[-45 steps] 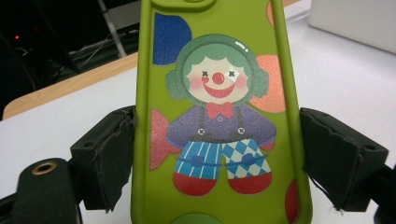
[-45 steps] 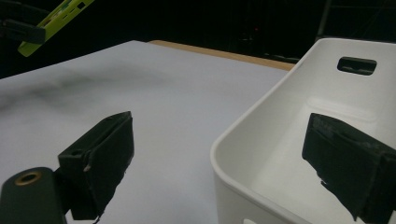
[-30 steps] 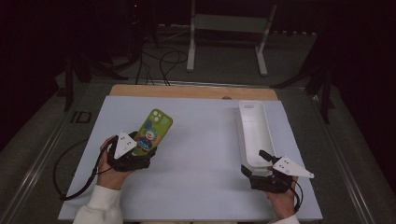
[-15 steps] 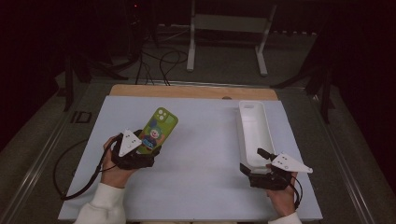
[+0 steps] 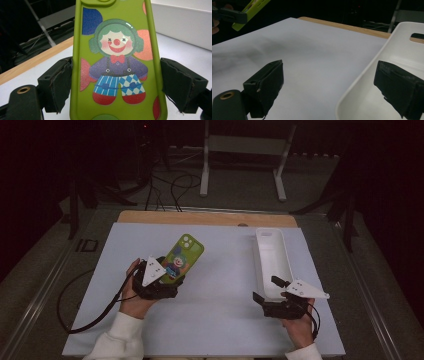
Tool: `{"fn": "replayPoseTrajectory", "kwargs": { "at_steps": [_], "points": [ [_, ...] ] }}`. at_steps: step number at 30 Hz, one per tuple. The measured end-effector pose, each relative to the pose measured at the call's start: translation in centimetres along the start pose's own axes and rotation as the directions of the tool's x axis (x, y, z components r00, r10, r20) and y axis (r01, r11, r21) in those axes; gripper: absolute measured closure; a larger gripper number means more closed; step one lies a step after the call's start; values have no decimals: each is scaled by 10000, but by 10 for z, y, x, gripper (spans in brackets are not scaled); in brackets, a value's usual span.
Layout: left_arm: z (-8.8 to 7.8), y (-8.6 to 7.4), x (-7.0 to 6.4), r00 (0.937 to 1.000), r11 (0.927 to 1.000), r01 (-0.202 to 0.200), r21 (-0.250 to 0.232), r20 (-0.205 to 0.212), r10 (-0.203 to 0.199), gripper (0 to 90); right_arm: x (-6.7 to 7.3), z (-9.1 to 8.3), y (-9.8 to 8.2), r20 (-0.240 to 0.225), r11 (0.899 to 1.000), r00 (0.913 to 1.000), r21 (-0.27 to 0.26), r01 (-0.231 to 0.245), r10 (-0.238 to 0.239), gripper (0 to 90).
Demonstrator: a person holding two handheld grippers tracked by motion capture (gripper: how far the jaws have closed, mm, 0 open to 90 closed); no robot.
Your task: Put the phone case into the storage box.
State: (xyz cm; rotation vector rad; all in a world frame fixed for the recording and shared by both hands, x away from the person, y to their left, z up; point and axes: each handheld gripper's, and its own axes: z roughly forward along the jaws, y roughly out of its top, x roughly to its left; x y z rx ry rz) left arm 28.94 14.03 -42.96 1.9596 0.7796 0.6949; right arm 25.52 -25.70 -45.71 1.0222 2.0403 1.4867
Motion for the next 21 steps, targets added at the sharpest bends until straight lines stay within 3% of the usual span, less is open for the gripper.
{"fn": "replayPoseTrajectory", "kwargs": {
  "at_steps": [21],
  "points": [
    [15, 7, -17, 9985, 9996, -291, 3, 456, 291, 159, 9, 25, 17, -376, 9997, 9993, 222, -66, 74, 83]
  ]
}}
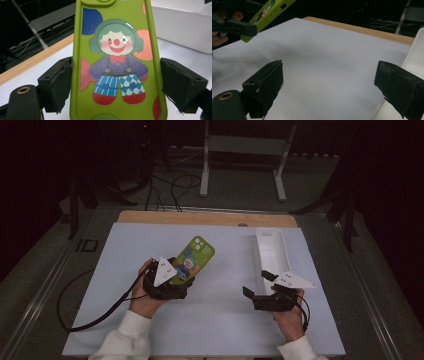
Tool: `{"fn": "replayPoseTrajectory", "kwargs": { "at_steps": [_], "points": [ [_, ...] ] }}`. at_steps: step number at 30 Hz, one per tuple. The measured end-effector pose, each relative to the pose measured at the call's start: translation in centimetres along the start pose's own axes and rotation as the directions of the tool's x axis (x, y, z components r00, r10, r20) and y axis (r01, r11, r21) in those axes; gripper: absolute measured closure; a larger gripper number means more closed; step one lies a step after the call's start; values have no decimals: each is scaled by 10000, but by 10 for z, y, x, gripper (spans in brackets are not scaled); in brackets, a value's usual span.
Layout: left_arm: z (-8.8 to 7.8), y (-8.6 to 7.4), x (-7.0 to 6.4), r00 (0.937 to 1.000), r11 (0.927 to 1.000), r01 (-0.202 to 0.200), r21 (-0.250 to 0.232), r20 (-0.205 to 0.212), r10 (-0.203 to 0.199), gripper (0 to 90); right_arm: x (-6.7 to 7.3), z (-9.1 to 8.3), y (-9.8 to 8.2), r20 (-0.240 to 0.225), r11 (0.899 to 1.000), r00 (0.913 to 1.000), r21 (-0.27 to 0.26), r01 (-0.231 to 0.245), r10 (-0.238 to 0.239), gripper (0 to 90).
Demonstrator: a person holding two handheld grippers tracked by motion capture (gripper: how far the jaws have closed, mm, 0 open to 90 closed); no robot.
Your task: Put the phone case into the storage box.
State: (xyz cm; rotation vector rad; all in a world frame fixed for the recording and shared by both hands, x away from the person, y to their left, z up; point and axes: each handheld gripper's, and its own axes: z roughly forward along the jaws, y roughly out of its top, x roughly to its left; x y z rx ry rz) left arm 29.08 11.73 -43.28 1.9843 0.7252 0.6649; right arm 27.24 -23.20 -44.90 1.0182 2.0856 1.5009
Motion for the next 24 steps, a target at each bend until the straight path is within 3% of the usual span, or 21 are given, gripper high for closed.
{"fn": "replayPoseTrajectory", "kwargs": {
  "at_steps": [24],
  "points": [
    [10, 6, -23, 9966, 9983, -571, -62, 590, 574, 159, 15, 30, 15, -779, 9998, 9968, 135, -154, 164, 83]
  ]
}}
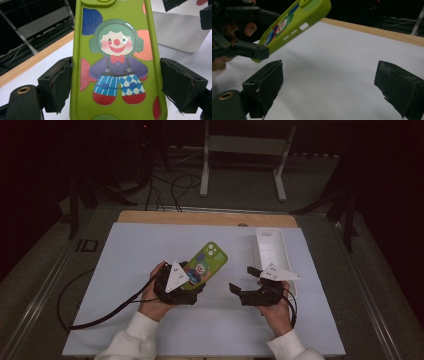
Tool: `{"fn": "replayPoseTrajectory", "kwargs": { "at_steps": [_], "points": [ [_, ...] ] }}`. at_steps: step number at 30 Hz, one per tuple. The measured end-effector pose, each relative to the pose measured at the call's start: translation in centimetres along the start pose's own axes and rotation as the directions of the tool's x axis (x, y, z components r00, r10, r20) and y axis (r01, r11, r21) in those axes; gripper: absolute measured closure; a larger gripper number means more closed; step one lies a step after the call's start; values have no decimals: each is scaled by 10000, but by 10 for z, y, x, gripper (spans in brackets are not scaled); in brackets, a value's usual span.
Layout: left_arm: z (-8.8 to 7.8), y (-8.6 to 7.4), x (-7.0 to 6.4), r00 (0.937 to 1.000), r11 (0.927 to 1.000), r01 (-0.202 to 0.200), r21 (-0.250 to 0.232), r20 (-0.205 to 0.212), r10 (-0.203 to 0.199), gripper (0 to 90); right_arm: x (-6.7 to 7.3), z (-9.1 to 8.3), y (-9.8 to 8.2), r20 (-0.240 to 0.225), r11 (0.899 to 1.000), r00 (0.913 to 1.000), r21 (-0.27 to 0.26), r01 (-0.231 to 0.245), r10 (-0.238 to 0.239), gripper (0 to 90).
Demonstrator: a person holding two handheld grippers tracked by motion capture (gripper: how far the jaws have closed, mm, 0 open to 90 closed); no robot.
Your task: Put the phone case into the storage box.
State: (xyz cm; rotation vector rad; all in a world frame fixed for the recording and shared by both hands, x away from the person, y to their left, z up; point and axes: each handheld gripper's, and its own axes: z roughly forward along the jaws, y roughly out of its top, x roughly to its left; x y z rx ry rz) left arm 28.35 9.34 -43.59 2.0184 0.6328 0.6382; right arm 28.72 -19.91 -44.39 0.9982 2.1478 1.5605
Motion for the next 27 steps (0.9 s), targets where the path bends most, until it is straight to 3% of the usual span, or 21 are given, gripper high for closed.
{"fn": "replayPoseTrajectory", "kwargs": {
  "at_steps": [5, 17, 27],
  "points": [
    [2, 1, -5, 9997, 9997, -227, 51, 112, 226, 160, 1, 5, 4, -123, 10000, 9999, -19, -14, 14, 83],
    [6, 3, -14, 9989, 9994, -328, -57, 327, 330, 160, 5, 16, 13, -459, 9999, 9989, -127, 20, -26, 83],
    [6, 3, -19, 9977, 9991, -386, -174, 559, 395, 160, 7, 26, 19, -1129, 9973, 9908, 85, -736, 741, 87]
  ]
}}
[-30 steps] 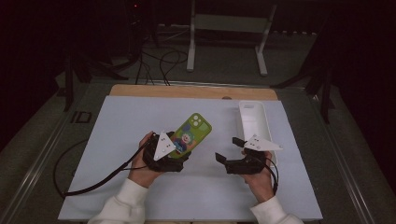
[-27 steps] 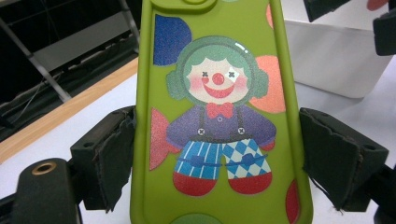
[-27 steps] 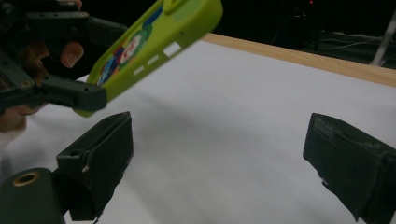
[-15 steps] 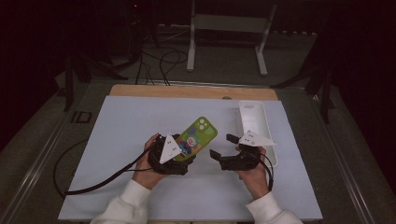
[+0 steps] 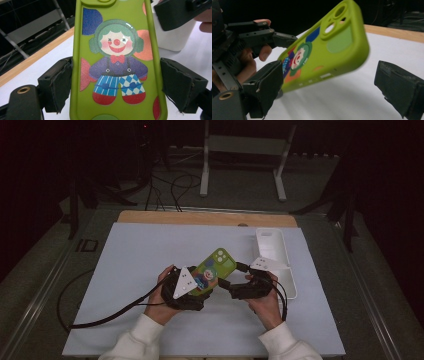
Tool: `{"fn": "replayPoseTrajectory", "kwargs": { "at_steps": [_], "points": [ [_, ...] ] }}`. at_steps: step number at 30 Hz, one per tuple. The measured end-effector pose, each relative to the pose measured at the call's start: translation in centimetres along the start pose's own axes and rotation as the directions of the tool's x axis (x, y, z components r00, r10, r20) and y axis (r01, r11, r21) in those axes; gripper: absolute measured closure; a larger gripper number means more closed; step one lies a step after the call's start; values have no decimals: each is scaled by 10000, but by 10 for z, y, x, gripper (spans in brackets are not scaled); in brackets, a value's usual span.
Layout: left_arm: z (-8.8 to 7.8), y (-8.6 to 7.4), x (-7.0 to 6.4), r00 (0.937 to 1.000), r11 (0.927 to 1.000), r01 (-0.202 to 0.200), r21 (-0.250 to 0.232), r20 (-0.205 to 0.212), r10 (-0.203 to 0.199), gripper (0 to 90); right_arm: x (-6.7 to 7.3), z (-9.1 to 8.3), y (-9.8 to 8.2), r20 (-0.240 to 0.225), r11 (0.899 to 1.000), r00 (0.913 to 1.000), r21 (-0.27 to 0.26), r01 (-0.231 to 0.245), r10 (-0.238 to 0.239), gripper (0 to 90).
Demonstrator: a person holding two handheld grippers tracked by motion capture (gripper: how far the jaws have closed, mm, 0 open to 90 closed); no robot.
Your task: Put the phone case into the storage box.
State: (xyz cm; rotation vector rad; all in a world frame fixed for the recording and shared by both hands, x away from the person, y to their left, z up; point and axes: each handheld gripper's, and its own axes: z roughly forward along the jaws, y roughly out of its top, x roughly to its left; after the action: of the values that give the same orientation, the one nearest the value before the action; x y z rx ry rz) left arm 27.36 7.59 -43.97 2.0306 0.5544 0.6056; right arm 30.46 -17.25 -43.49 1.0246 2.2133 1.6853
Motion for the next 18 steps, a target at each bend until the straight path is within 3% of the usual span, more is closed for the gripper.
{"fn": "replayPoseTrajectory", "kwargs": {
  "at_steps": [6, 10, 12, 14, 18],
  "points": [
    [3, -1, -5, 9997, 9998, -158, -114, 169, 160, 159, 5, 6, 3, -276, 9996, 9994, 195, -194, 200, 165],
    [4, -1, -9, 9993, 9996, -179, -231, 327, 187, 159, 6, 8, 6, -470, 9990, 9981, 210, -395, 405, 275],
    [5, -1, -10, 9990, 9997, -183, -169, 400, 190, 159, 8, 9, 7, -462, 9983, 9975, 246, -525, 536, 377],
    [7, -2, -11, 9990, 9996, -279, -68, 336, 281, 159, 9, 9, 8, -741, 9975, 9951, 276, -643, 662, 455],
    [10, -4, -12, 9989, 9990, -405, 161, 245, 401, 159, 17, 12, 10, -927, 9981, 9947, 465, -405, 447, 685]
  ]
}}
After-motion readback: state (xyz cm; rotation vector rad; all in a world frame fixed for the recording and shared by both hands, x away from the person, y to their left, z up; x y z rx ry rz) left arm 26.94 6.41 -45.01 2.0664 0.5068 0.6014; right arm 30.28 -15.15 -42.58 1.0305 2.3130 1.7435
